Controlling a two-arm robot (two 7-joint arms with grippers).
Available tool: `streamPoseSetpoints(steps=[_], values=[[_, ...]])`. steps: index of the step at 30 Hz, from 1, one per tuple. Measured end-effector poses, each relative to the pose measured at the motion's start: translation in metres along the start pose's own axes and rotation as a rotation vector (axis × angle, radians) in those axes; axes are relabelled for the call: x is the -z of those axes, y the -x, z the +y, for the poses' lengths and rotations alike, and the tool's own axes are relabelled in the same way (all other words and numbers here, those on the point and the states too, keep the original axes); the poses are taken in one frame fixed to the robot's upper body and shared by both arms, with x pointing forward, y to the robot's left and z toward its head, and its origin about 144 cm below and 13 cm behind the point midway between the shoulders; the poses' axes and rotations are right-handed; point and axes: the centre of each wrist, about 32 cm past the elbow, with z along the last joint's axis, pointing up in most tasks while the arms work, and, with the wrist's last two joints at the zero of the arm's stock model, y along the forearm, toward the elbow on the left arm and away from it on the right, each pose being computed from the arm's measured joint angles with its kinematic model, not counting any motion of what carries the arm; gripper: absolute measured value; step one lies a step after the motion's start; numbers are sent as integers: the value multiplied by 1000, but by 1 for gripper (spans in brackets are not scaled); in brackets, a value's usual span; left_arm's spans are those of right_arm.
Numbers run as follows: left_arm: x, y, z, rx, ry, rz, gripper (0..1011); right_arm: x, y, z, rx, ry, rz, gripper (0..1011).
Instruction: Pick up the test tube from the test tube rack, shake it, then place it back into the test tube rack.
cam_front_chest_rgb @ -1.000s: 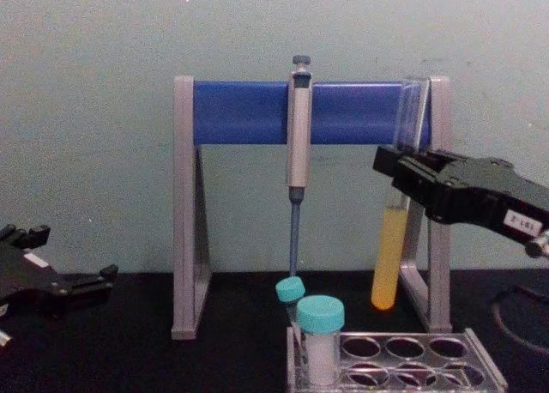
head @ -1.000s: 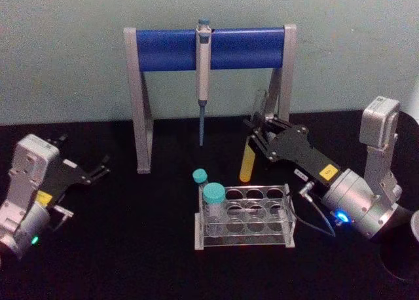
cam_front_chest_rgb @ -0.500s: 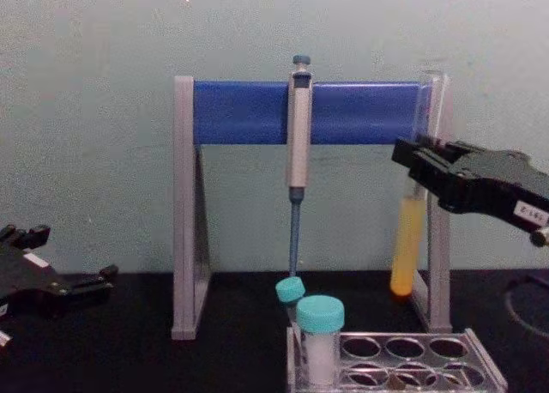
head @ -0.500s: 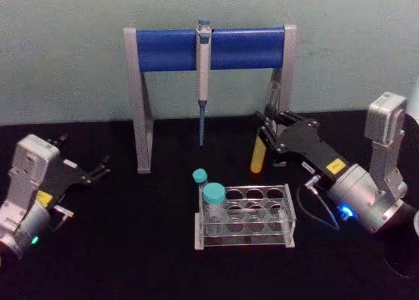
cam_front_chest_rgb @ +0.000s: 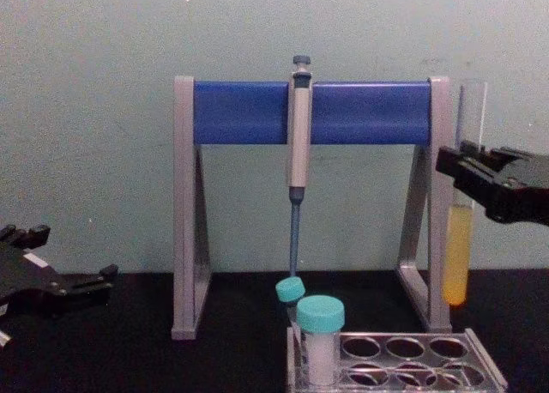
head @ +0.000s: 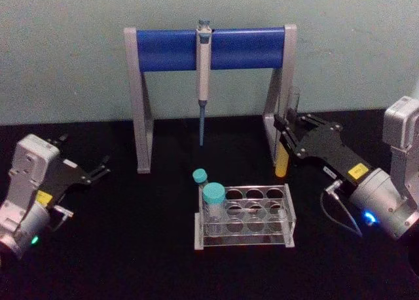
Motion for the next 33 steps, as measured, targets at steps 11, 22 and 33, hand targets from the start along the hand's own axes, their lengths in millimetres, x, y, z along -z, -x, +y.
streamPoseSetpoints(steps=[11, 22, 33], values=[[0, 0, 0, 0, 0, 0, 1010, -4, 6, -12, -99, 34, 39, 229], [0, 0, 0, 0, 0, 0, 1010, 0, 14, 2, -193, 19, 106, 229], [0, 0, 0, 0, 0, 0, 1010, 6, 17, 24, -135, -46, 92, 229]])
